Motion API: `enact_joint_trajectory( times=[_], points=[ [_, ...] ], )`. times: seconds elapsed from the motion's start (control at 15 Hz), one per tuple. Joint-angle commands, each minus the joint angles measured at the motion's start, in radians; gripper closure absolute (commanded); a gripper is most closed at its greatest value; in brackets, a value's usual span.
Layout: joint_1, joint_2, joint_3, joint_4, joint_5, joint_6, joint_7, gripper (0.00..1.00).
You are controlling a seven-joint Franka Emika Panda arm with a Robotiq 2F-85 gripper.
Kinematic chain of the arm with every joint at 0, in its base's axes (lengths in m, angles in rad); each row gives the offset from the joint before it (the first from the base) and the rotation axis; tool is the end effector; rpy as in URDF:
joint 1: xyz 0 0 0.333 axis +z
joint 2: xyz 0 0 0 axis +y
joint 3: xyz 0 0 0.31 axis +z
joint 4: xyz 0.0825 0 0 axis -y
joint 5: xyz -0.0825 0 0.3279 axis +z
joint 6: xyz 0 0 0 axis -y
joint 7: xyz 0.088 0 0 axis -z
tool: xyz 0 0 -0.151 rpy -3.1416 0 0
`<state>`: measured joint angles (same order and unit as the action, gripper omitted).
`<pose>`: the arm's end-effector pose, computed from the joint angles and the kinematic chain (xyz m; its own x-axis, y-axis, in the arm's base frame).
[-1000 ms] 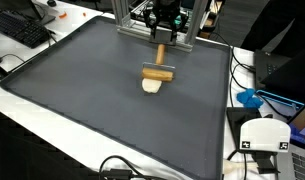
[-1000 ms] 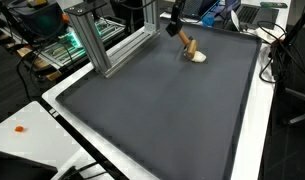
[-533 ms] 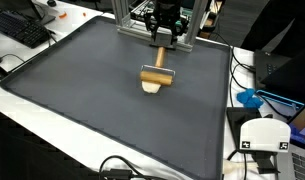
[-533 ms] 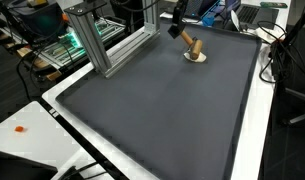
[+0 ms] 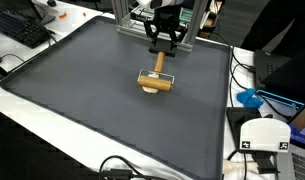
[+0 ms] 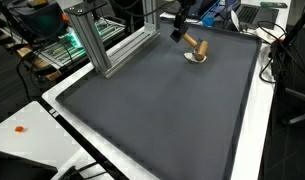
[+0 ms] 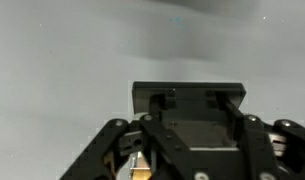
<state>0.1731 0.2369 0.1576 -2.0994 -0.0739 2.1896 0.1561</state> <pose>0.4859 0.1607 0.2864 0.9670 0.2136 -0.1385 0.2208 -0.9746 0.0386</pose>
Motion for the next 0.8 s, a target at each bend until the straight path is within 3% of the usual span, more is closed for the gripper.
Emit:
enact_joint_trajectory(
  times=[0.0, 0.73],
  points=[
    [0.009, 0.026, -0.004, 0.034, 0.021, -0.01, 0.009, 0.65],
    [0.001, -0.011, 0.005, 0.037, 0.086, -0.243, -0.05, 0.65]
  ],
)
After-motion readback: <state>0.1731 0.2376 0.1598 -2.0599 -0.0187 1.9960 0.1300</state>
